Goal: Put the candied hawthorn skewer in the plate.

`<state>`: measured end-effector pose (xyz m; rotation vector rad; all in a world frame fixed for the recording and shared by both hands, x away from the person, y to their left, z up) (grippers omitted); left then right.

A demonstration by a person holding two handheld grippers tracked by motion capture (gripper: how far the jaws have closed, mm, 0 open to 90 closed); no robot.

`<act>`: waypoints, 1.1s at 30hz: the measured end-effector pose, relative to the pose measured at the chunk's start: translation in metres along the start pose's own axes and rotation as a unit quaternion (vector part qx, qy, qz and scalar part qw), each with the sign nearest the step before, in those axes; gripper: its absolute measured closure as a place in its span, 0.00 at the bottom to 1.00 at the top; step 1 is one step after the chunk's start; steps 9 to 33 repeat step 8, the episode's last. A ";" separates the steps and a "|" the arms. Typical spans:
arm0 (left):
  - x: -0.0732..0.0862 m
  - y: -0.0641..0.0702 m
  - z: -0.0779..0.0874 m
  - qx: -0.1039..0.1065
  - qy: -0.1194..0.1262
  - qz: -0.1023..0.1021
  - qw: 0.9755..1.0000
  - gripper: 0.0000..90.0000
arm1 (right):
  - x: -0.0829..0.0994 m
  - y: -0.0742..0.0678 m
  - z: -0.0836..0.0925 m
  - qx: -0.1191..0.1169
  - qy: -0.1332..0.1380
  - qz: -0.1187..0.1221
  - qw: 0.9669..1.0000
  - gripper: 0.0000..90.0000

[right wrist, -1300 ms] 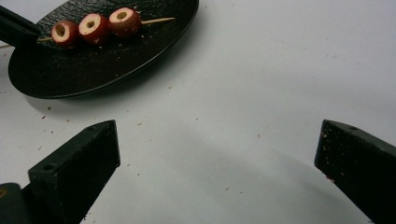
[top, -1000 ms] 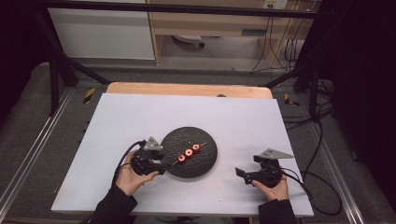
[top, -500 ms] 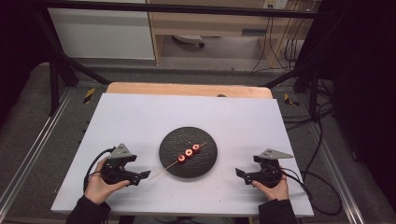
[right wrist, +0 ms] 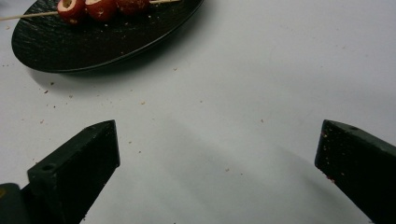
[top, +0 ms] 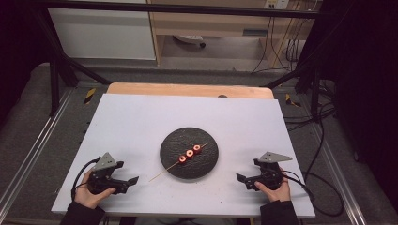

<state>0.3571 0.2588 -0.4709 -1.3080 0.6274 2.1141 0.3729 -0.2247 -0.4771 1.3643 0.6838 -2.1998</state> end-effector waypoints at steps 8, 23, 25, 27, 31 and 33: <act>0.002 -0.001 -0.002 0.000 -0.001 -0.002 1.000 0.12 | 0.002 0.001 0.000 -0.001 -0.007 -0.003 1.000 0.01; 0.002 -0.001 -0.002 0.000 -0.001 -0.002 1.000 0.12 | 0.002 0.001 0.000 -0.001 -0.007 -0.003 1.000 0.01; 0.002 -0.001 -0.002 0.000 -0.001 -0.002 1.000 0.12 | 0.002 0.001 0.000 -0.001 -0.007 -0.003 1.000 0.01; 0.002 -0.001 -0.002 0.000 -0.001 -0.002 1.000 0.12 | 0.002 0.001 0.000 -0.001 -0.007 -0.003 1.000 0.01; 0.002 -0.001 -0.002 0.000 -0.001 -0.002 1.000 0.12 | 0.002 0.001 0.000 -0.001 -0.007 -0.003 1.000 0.01; 0.002 -0.001 -0.002 0.000 -0.001 -0.002 1.000 0.12 | 0.002 0.001 0.000 -0.001 -0.007 -0.003 1.000 0.01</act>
Point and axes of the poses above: each handheld gripper's, and its own axes: z roughly backward along the jaws, x roughly out of its underside, y roughly to its right, the point moved 4 cm from there along -z, roughly forward along the jaws, and after that the axes turned 15 degrees about y, right-handed, at the moved point
